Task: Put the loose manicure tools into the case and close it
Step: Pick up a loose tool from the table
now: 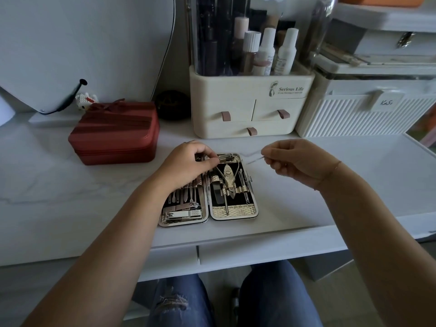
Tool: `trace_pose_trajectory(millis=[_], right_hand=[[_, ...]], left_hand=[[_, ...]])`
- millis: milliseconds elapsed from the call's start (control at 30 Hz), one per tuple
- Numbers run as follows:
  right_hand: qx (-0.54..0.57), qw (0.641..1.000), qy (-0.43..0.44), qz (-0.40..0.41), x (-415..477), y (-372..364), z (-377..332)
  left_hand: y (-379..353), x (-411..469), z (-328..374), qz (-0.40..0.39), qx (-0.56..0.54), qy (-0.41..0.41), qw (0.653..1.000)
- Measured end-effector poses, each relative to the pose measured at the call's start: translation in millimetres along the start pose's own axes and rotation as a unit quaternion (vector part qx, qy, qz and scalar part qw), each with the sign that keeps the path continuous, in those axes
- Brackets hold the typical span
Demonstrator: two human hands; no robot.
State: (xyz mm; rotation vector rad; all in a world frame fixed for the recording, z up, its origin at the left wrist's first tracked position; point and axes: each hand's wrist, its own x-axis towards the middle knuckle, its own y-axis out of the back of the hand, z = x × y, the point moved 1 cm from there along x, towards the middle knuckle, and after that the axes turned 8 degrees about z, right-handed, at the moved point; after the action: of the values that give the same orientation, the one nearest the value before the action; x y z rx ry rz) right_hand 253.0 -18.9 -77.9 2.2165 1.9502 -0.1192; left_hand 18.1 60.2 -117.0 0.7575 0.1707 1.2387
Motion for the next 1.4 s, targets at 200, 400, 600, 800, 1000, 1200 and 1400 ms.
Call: trace_pose_trajectory(millis=[200, 400, 600, 800, 1000, 1200, 1400], right_hand=[[0.161, 0.982, -0.081, -0.058, 5.8, -2.2, 8.6], [0.228, 0.968, -0.091, -0.052, 10.0, -5.6, 13.4], [0.231, 0.965, -0.113, -0.057, 7.3, -10.1, 14.9], [0.185, 0.970, -0.096, -0.123, 1.6, -15.8, 8.9], [0.166, 0.977, -0.078, -0.107, 1.7, -18.3, 1.7], [0.065, 0.998, -0.006, -0.021, 6.1, -22.7, 3.6], [0.024, 1.000, -0.009, 0.011, 3.1, -36.2, 6.8]], left_hand=[[0.8, -0.4, 0.8, -0.001, -0.002, -0.001, 1.000], [1.6, -1.7, 2.5, -0.003, 0.002, 0.002, 1.000], [1.5, -1.2, 1.3, -0.005, 0.003, 0.002, 1.000], [0.3, -0.7, 1.7, -0.001, 0.004, 0.004, 1.000], [1.0, -0.4, 1.4, -0.004, 0.005, 0.001, 1.000], [1.1, -0.4, 2.5, -0.006, 0.002, -0.003, 1.000], [1.0, -0.6, 2.9, 0.000, 0.002, -0.008, 1.000]])
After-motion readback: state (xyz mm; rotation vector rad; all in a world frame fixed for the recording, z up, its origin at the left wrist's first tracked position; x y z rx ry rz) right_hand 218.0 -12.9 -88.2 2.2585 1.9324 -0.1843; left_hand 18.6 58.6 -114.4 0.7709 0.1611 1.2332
